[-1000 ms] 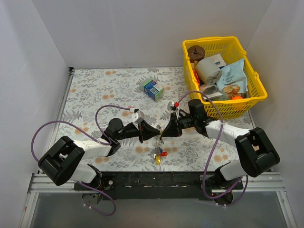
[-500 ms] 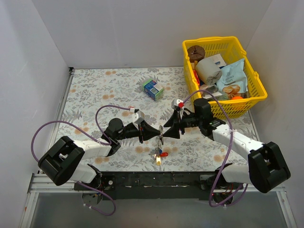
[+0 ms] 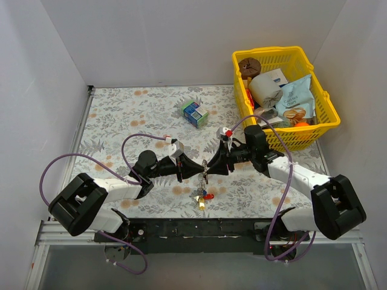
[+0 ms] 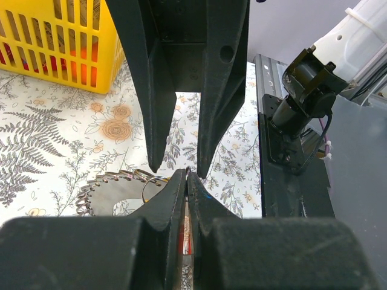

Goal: Put the keys on the keyring

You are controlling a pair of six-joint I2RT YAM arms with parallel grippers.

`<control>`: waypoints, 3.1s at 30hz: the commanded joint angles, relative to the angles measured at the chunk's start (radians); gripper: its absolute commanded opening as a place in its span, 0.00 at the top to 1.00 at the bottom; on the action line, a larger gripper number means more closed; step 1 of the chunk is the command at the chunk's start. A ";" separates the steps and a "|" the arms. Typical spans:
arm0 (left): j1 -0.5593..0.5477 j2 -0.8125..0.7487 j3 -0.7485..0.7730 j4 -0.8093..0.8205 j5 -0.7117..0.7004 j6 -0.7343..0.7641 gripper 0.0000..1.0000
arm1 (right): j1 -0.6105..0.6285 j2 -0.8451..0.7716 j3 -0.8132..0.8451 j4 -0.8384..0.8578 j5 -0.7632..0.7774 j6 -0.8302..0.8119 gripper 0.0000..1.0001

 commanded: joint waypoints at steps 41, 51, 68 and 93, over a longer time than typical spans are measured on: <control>-0.006 -0.105 0.096 -0.270 -0.037 0.104 0.26 | 0.014 0.055 0.150 -0.206 -0.002 -0.056 0.99; -0.005 -0.173 0.208 -0.575 -0.037 0.275 0.09 | 0.068 0.029 0.216 -0.413 0.177 -0.123 0.99; 0.010 0.005 0.366 -0.767 0.124 0.401 0.45 | 0.168 -0.011 0.291 -0.648 0.469 -0.186 0.99; 0.009 0.022 0.366 -0.706 0.143 0.337 0.73 | 0.220 0.007 0.396 -0.718 0.535 -0.217 0.99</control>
